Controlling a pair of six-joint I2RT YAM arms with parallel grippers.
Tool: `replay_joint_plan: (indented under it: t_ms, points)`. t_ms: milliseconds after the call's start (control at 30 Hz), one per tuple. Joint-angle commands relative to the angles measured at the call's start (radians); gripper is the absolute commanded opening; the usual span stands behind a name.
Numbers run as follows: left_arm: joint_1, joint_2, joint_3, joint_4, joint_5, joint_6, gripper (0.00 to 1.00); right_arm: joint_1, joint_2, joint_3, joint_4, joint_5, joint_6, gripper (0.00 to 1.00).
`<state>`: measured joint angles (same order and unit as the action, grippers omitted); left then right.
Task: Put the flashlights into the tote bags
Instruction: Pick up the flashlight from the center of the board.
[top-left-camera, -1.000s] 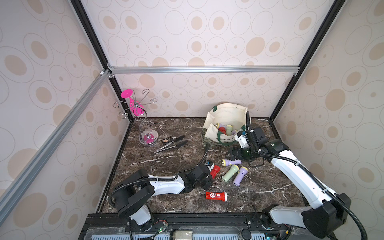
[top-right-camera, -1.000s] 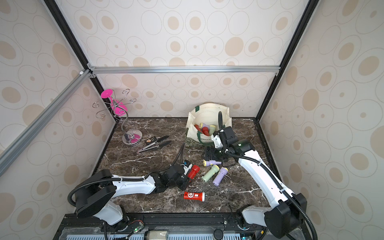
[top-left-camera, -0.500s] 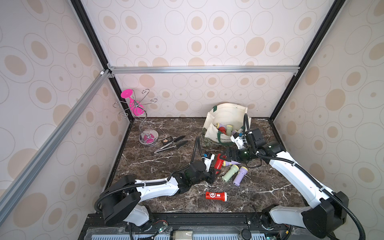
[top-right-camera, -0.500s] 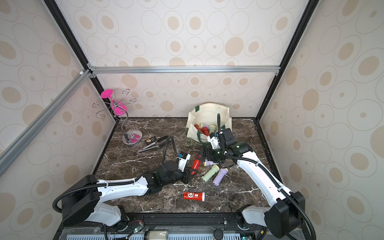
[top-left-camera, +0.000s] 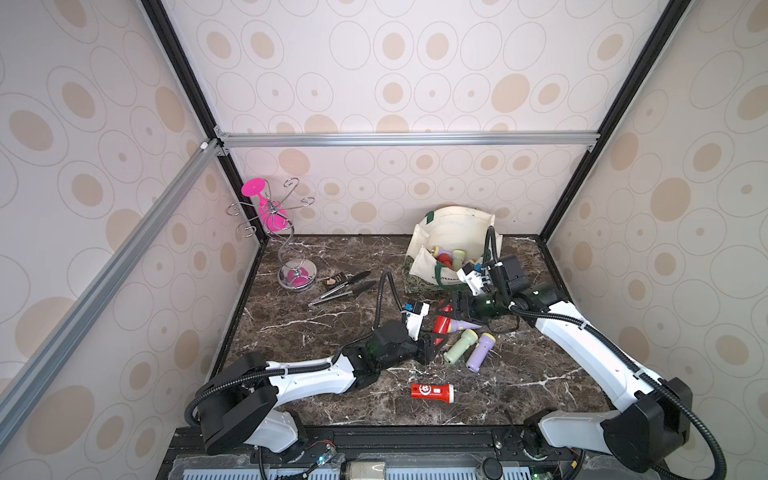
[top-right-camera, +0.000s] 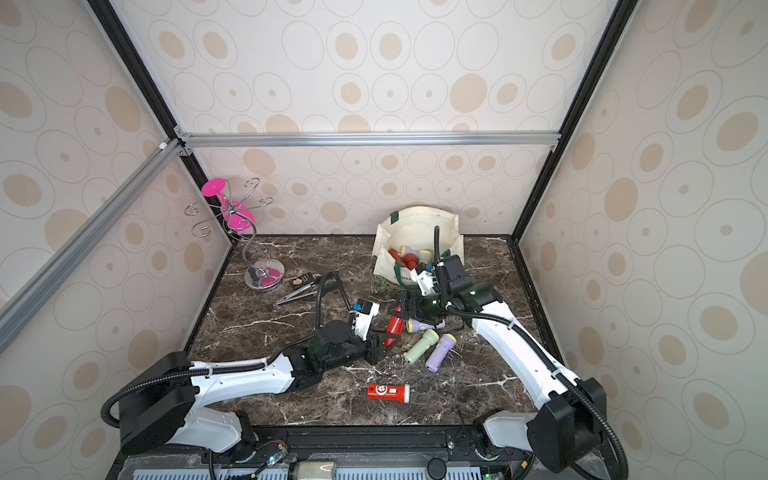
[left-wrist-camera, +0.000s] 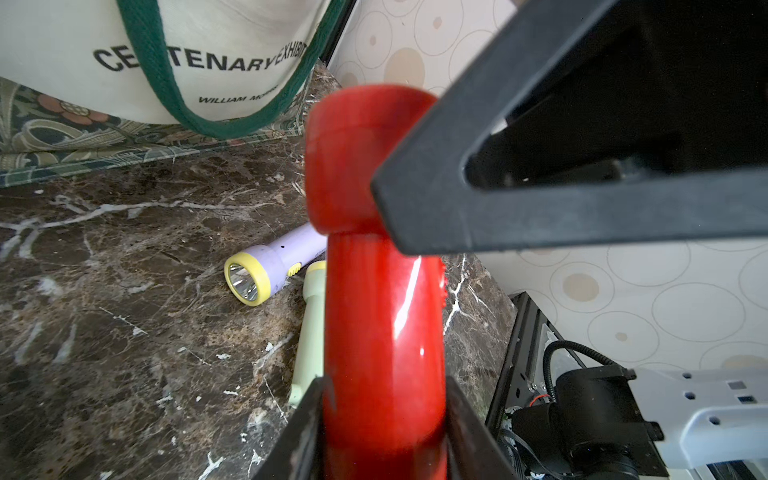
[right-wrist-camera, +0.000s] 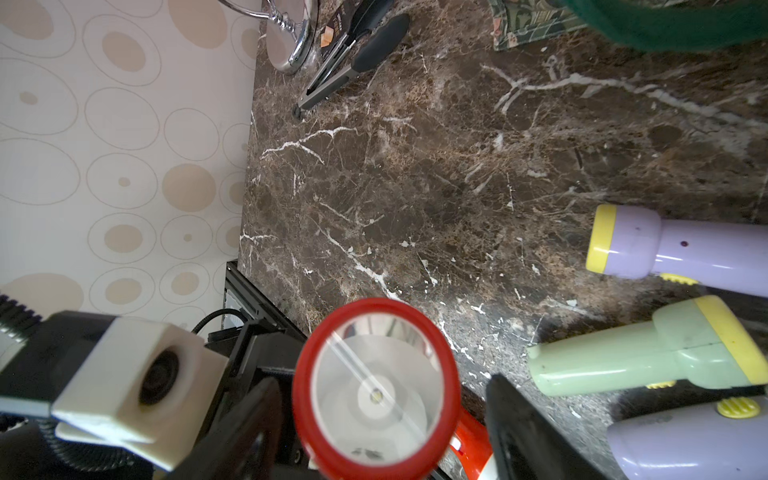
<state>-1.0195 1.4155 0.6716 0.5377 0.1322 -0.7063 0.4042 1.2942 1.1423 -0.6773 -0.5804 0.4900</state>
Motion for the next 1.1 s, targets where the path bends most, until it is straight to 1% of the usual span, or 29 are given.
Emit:
replay_joint_plan:
  t_ms: [0,333,500,567,600,633,667,767,833,867,967,1067]
  points:
    - [-0.007,-0.023,0.008,0.056,0.011,-0.007,0.08,0.006,0.014,-0.013,0.031,-0.033,0.014,0.73]
    - [-0.007,-0.022,0.003,0.068,0.021,-0.01,0.08,0.01,0.025,-0.02,0.059,-0.043,0.032,0.49]
    - [-0.007,-0.028,-0.003,0.065,0.015,-0.01,0.08,0.013,0.022,-0.013,0.049,-0.036,0.019,0.32]
    - [-0.008,-0.026,-0.005,0.062,0.014,-0.01,0.09,0.013,0.02,-0.01,0.04,-0.033,0.012,0.21]
    - [-0.007,-0.027,-0.004,0.061,0.012,-0.01,0.13,0.012,0.021,-0.007,0.037,-0.029,0.011,0.16]
    - [-0.006,-0.024,-0.004,0.057,0.01,-0.009,0.22,0.013,0.019,-0.007,0.034,-0.027,0.007,0.11]
    - [-0.007,-0.023,-0.002,0.053,0.006,-0.006,0.34,0.012,0.017,-0.002,0.03,-0.023,0.001,0.08]
    - [-0.007,-0.022,0.001,0.036,-0.013,-0.004,0.59,0.012,0.012,0.018,0.004,0.002,-0.028,0.01]
    - [-0.007,-0.022,0.005,0.024,-0.024,-0.001,0.71,0.013,0.007,0.034,-0.011,0.018,-0.05,0.0]
    - [-0.007,-0.022,0.012,0.011,-0.031,0.001,0.76,0.012,0.005,0.042,-0.018,0.027,-0.06,0.0]
    - [-0.007,-0.021,0.017,-0.015,-0.055,-0.007,0.86,0.012,-0.001,0.071,-0.049,0.061,-0.09,0.0]
    - [-0.007,-0.029,0.021,-0.048,-0.077,-0.014,0.92,0.012,-0.01,0.092,-0.059,0.099,-0.112,0.0]
